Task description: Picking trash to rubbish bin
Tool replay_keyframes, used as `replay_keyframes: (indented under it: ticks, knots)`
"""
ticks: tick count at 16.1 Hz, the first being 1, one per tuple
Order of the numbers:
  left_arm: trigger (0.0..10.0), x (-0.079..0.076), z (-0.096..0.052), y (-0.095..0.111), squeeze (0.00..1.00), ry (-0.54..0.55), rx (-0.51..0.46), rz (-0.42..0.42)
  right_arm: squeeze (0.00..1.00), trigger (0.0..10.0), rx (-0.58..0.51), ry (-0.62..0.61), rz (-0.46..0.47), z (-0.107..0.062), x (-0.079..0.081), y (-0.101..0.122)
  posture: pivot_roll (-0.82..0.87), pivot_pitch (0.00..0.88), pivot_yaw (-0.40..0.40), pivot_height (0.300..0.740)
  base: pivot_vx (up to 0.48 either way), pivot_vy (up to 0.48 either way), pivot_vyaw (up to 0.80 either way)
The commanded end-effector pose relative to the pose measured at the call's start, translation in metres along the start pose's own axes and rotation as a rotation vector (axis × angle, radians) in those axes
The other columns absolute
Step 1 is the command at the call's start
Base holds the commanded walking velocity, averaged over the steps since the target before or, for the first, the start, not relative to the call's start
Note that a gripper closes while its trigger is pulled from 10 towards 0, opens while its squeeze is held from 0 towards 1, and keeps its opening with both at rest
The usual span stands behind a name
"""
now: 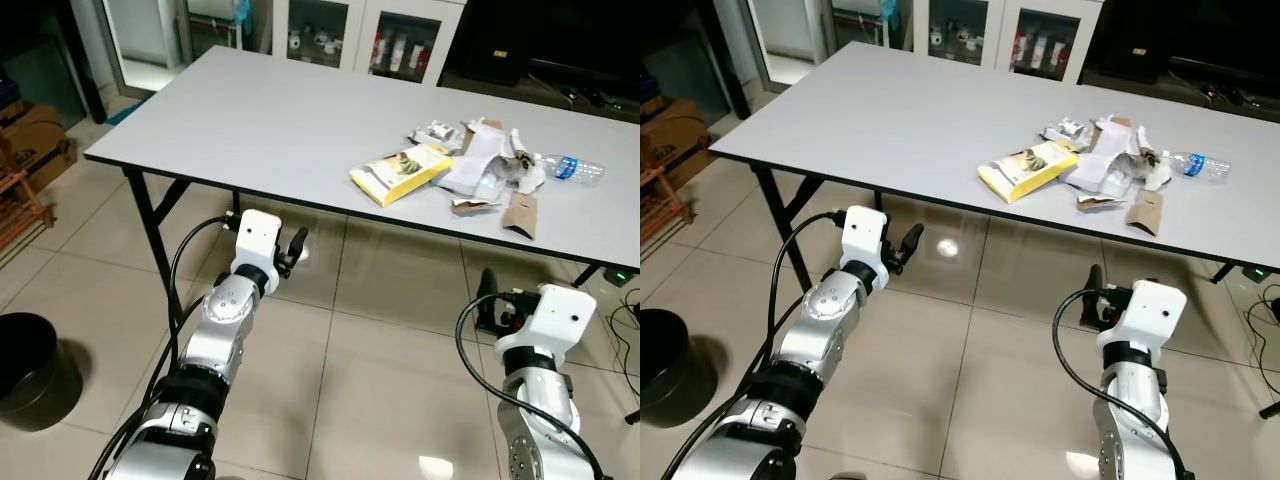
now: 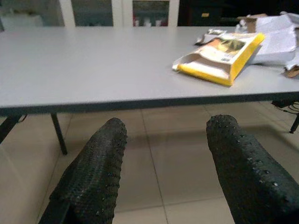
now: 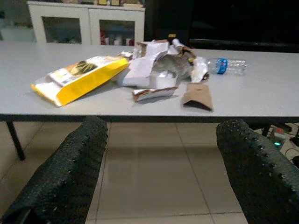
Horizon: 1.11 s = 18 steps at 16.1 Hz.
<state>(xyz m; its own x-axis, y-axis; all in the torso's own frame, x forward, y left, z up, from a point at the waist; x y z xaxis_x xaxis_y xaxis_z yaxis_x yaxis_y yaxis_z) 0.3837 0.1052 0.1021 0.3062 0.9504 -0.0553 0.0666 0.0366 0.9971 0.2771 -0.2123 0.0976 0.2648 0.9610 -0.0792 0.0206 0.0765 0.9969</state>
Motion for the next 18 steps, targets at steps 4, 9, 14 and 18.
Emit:
replay_keyframes:
  ticks: [4,9,14,18]
  knots:
    - [10.0,-0.009,0.001,-0.003,0.00,-0.047,0.015,-0.042,0.00,10.0,-0.004,-0.025,0.036,-0.001,-0.004,0.004,0.21,0.062,-0.093,0.740,0.000,0.000,0.00]
    - [10.0,-0.008,0.001,-0.003,0.00,-0.078,0.022,-0.058,0.00,10.0,-0.003,-0.037,0.039,-0.004,-0.006,0.003,0.21,0.051,-0.082,0.740,0.000,0.000,0.00]
    - [10.0,-0.006,0.002,-0.001,0.00,-0.075,0.022,-0.064,0.00,10.0,-0.028,0.006,0.065,-0.003,0.000,0.008,0.21,0.048,-0.087,0.740,0.125,0.000,0.00]
    - [10.0,-0.002,0.003,0.001,0.00,-0.074,0.021,-0.068,0.00,10.0,-0.046,0.035,0.072,-0.003,0.008,0.013,0.21,0.052,-0.087,0.740,0.480,0.000,0.00]
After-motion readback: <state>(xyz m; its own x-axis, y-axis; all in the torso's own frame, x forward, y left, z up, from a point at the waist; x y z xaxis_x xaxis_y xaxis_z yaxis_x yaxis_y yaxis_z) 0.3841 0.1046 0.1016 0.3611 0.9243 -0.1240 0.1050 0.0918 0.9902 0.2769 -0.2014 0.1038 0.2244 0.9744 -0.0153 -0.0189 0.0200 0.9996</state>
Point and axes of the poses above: a point about 5 cm out from each wrist's last joint towards the gripper, its own z axis pointing out of the wrist towards the gripper, its own y axis along the axis of the wrist's last joint, x = y × z, the point moved 4 cm from there along z, pointing out of the wrist towards the gripper, and after that the axes turned 8 degrees about -z, right-handed, at the moved point
